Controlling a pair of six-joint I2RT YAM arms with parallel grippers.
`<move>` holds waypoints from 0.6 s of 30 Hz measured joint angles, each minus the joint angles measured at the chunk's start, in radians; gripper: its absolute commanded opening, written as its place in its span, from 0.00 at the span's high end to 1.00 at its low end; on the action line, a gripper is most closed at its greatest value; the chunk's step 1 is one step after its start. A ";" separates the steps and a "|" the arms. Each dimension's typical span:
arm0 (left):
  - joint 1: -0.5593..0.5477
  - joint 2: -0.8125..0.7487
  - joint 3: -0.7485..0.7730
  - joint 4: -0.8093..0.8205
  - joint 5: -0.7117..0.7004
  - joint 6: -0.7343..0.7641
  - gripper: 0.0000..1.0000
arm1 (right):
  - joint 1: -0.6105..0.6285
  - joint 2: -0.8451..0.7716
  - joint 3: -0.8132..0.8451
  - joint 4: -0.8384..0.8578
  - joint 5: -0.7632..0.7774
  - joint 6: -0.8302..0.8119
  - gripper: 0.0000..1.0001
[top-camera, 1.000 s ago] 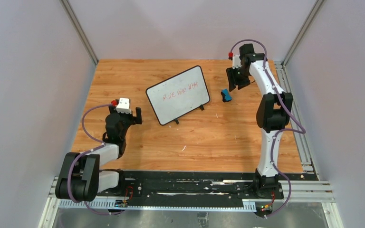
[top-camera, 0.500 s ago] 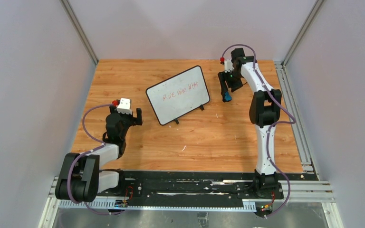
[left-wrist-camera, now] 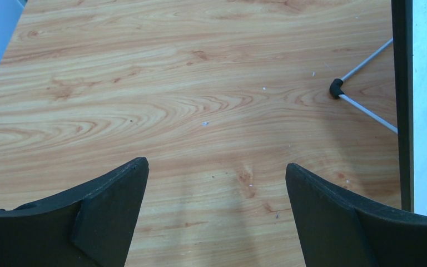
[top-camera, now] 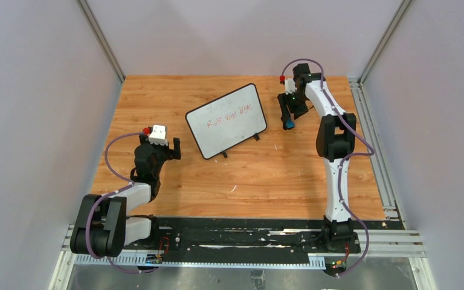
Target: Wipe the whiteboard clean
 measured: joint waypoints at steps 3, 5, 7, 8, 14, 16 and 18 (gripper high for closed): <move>0.000 0.000 0.000 0.000 0.000 0.000 0.02 | 0.000 0.013 0.000 0.000 0.005 0.000 0.44; 0.000 0.000 0.000 0.000 0.000 0.000 0.02 | 0.000 0.018 0.000 0.000 0.007 0.000 0.44; 0.000 0.000 0.000 0.000 0.000 0.000 0.02 | 0.000 0.020 0.000 0.001 0.009 0.000 0.44; 0.000 0.000 0.000 0.000 0.000 0.000 0.02 | 0.000 0.021 0.000 0.001 0.010 0.000 0.45; 0.000 0.000 0.000 0.000 0.000 0.000 0.02 | 0.000 0.024 0.000 0.002 0.011 0.000 0.50; 0.000 0.000 0.002 -0.002 0.000 0.000 0.02 | 0.000 0.029 0.000 0.002 0.012 0.000 0.51; 0.000 0.000 0.003 -0.002 0.000 0.000 0.02 | 0.000 0.035 0.000 0.002 0.013 0.000 0.51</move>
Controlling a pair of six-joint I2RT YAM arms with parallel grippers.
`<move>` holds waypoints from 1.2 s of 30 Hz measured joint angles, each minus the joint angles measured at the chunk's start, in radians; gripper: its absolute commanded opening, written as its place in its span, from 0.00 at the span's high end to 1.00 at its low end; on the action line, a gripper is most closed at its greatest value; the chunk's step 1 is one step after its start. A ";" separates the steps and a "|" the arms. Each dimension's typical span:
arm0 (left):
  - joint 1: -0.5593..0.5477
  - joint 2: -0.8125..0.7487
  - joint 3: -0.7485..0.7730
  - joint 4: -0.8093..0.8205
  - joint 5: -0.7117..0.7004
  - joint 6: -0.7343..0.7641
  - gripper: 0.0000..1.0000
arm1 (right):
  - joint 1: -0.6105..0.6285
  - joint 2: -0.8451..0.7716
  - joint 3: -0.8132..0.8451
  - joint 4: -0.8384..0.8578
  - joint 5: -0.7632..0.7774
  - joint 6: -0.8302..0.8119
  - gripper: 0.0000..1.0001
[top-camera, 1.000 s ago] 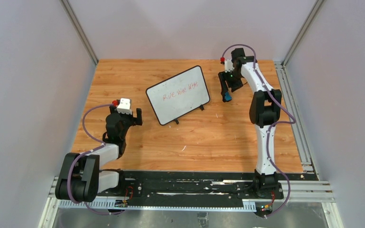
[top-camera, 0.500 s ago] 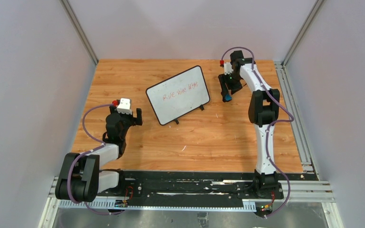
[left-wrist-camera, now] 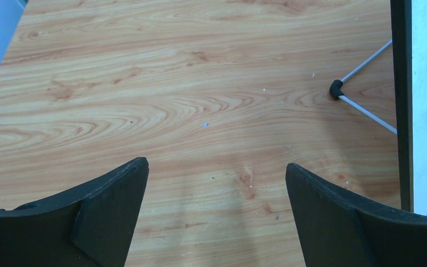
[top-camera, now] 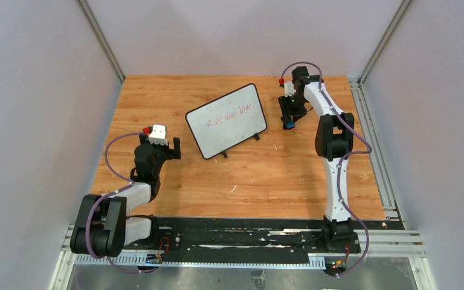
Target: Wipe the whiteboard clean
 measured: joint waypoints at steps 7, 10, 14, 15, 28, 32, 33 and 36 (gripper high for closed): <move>0.000 0.000 0.000 0.000 0.000 0.000 0.02 | 0.000 0.013 0.000 0.000 0.008 0.000 0.56; 0.000 0.001 0.000 -0.001 0.000 0.000 0.02 | 0.000 0.013 0.000 0.002 0.013 0.001 0.60; 0.000 0.002 0.000 -0.001 0.000 0.000 0.02 | 0.000 0.013 0.000 0.004 0.022 0.004 0.67; 0.000 0.002 0.000 -0.001 0.000 0.000 0.02 | 0.000 0.013 -0.002 0.007 0.024 0.006 0.71; 0.000 0.000 0.000 -0.002 0.001 0.000 0.01 | 0.000 -0.073 -0.130 0.048 0.075 0.069 0.99; 0.000 -0.016 0.000 -0.012 0.007 0.002 0.03 | 0.011 -0.209 -0.308 0.116 0.110 0.108 0.99; 0.000 -0.025 0.000 -0.018 0.012 0.003 0.06 | 0.018 -0.261 -0.375 0.141 0.122 0.119 0.99; 0.001 -0.055 0.000 -0.026 0.034 0.007 0.09 | 0.050 -0.415 -0.535 0.209 0.158 0.148 0.99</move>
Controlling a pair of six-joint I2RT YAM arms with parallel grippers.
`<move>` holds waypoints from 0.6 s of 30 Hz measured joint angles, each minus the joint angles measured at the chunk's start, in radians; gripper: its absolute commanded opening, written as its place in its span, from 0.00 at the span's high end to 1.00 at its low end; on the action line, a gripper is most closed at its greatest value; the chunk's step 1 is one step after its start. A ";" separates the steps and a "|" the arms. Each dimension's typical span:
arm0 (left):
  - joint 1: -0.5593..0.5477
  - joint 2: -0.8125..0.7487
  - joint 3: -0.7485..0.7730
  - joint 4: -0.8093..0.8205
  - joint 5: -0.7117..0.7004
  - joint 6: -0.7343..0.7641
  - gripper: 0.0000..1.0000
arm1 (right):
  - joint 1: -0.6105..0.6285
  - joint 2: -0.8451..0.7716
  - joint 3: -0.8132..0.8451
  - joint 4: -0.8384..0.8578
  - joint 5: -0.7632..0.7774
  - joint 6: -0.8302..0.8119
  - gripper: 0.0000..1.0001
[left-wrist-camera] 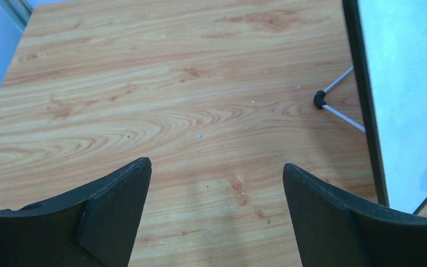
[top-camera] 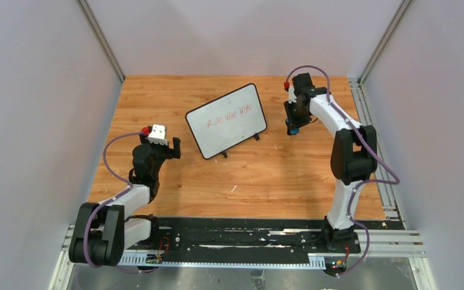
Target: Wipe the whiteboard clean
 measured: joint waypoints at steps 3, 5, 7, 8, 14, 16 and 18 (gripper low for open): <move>0.007 -0.025 0.000 -0.005 0.029 0.005 0.12 | 0.047 -0.137 -0.116 0.079 0.028 0.028 0.99; 0.020 -0.035 0.000 -0.013 0.058 0.008 0.13 | 0.082 -0.219 -0.188 0.134 0.051 0.048 0.99; 0.036 -0.036 0.000 -0.030 0.096 0.009 0.14 | 0.108 -0.268 -0.240 0.173 0.068 0.061 1.00; 0.045 -0.035 0.002 -0.043 0.117 0.009 0.14 | 0.122 -0.292 -0.270 0.196 0.076 0.071 0.99; 0.097 -0.019 0.042 -0.127 0.278 0.008 0.18 | 0.152 -0.360 -0.392 0.260 0.102 0.109 0.99; 0.111 -0.018 0.053 -0.146 0.338 0.008 0.17 | 0.163 -0.375 -0.414 0.270 0.107 0.114 0.99; 0.125 -0.018 0.064 -0.166 0.397 0.008 0.17 | 0.183 -0.392 -0.432 0.278 0.116 0.117 0.99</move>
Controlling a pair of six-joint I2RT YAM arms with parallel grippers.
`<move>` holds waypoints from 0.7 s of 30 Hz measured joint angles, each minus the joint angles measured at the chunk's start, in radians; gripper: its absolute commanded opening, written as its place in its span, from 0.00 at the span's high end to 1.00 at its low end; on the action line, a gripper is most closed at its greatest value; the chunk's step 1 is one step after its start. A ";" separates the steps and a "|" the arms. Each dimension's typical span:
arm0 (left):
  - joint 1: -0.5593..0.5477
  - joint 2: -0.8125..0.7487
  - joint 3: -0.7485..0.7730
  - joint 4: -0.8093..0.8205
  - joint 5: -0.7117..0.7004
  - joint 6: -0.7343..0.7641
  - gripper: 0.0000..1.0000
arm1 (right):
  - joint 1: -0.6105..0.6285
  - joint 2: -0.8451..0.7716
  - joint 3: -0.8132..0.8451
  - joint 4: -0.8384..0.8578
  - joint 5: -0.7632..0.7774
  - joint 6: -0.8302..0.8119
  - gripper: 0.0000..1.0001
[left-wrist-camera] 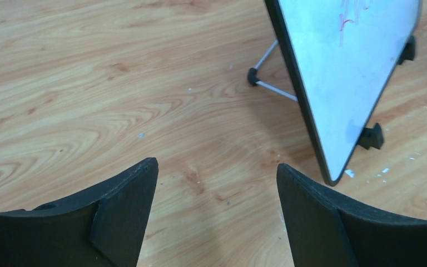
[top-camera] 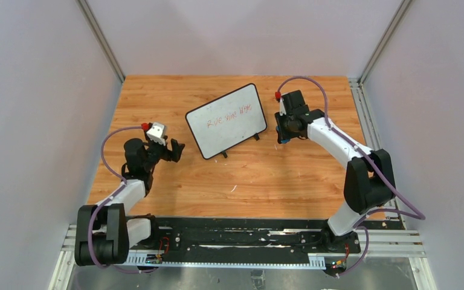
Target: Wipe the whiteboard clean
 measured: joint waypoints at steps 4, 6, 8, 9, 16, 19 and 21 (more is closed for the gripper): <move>0.053 -0.002 0.055 -0.077 0.148 0.000 0.16 | 0.030 -0.023 -0.017 0.009 0.016 0.001 0.99; 0.085 -0.005 0.088 -0.110 0.220 -0.003 0.16 | 0.034 -0.029 -0.019 0.012 0.021 0.001 0.99; 0.121 -0.005 0.118 -0.132 0.291 -0.017 0.17 | 0.034 -0.035 -0.021 0.014 0.029 0.000 1.00; 0.140 -0.002 0.134 -0.140 0.329 -0.026 0.18 | 0.034 -0.038 -0.023 0.014 0.032 0.000 0.99; 0.182 0.200 0.279 -0.138 0.576 -0.140 0.25 | 0.034 -0.080 -0.023 0.015 0.037 -0.010 0.99; 0.182 0.295 0.320 -0.142 0.638 -0.182 0.27 | 0.035 -0.095 -0.023 0.015 0.036 -0.013 0.99; 0.182 0.314 0.326 -0.147 0.662 -0.200 0.27 | 0.036 -0.098 -0.023 0.015 0.036 -0.013 0.99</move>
